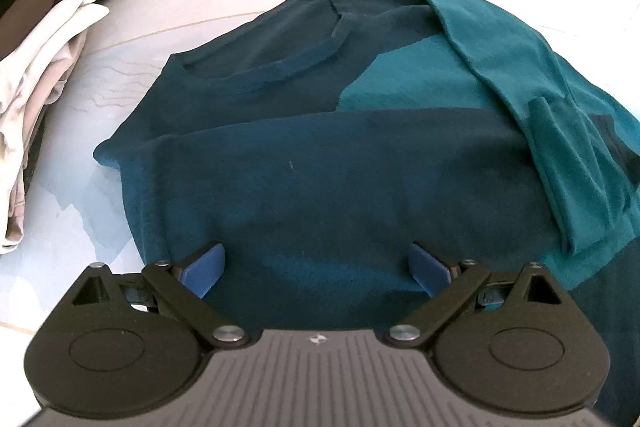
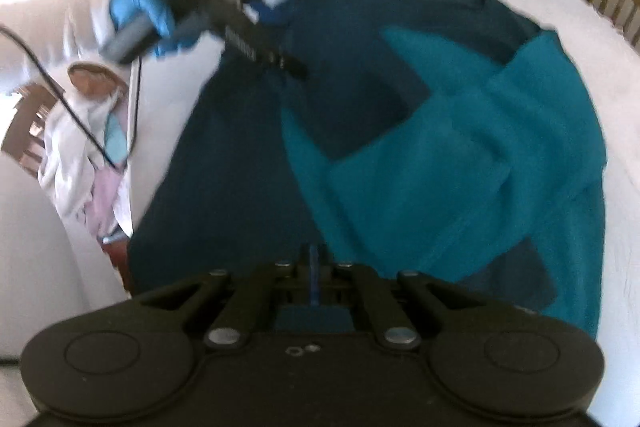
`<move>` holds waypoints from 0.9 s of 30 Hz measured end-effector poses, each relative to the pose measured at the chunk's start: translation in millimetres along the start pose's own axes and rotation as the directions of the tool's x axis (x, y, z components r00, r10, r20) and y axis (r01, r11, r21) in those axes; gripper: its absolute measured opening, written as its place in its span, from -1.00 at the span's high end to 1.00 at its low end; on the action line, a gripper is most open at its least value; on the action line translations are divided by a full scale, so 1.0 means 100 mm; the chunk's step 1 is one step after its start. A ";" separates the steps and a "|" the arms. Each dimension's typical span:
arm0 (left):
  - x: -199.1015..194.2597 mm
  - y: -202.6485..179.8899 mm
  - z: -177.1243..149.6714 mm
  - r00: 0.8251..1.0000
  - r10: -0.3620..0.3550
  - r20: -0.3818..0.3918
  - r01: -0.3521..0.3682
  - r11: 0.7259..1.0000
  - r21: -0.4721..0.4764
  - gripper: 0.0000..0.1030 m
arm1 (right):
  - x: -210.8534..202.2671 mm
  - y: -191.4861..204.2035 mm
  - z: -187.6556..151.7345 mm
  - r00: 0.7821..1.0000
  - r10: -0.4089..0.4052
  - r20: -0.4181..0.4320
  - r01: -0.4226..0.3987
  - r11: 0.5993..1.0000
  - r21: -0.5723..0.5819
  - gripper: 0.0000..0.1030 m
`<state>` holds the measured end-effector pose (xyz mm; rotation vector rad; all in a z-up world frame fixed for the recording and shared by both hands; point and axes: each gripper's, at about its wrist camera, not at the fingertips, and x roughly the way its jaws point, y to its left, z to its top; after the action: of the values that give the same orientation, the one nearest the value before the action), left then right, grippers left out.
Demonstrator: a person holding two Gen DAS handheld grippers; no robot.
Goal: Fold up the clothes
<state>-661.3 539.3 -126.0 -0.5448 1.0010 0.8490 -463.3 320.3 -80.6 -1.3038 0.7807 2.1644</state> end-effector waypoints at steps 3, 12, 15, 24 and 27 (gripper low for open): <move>0.00 0.01 0.00 1.000 -0.006 -0.002 0.006 1.000 0.010 -0.92 | -0.02 0.03 -0.07 0.999 -0.039 0.016 0.038 0.999 0.019 -1.00; 0.00 0.01 -0.01 1.000 -0.017 -0.008 0.017 0.999 0.036 -0.92 | 0.01 -0.32 0.07 0.966 -0.239 0.097 0.228 0.967 0.114 -1.00; 0.01 0.00 -0.01 1.000 -0.015 -0.011 0.015 0.999 0.044 -0.95 | 0.10 -0.61 0.22 0.958 -0.269 0.102 0.246 0.950 0.194 -1.00; 0.02 -0.03 -0.01 1.000 -0.010 -0.017 0.011 0.998 0.059 -0.99 | 0.40 -1.10 0.47 0.967 -0.243 0.071 0.199 0.904 0.379 -1.00; 0.02 -0.03 -0.01 1.000 -0.010 -0.017 0.011 0.998 0.059 -0.99 | 0.36 -0.95 0.50 0.959 -0.274 0.079 0.238 0.922 0.305 -1.00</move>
<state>-658.7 537.6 -128.2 -0.5064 1.0346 0.8043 -446.3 426.5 -115.2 -1.0488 0.7977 1.8208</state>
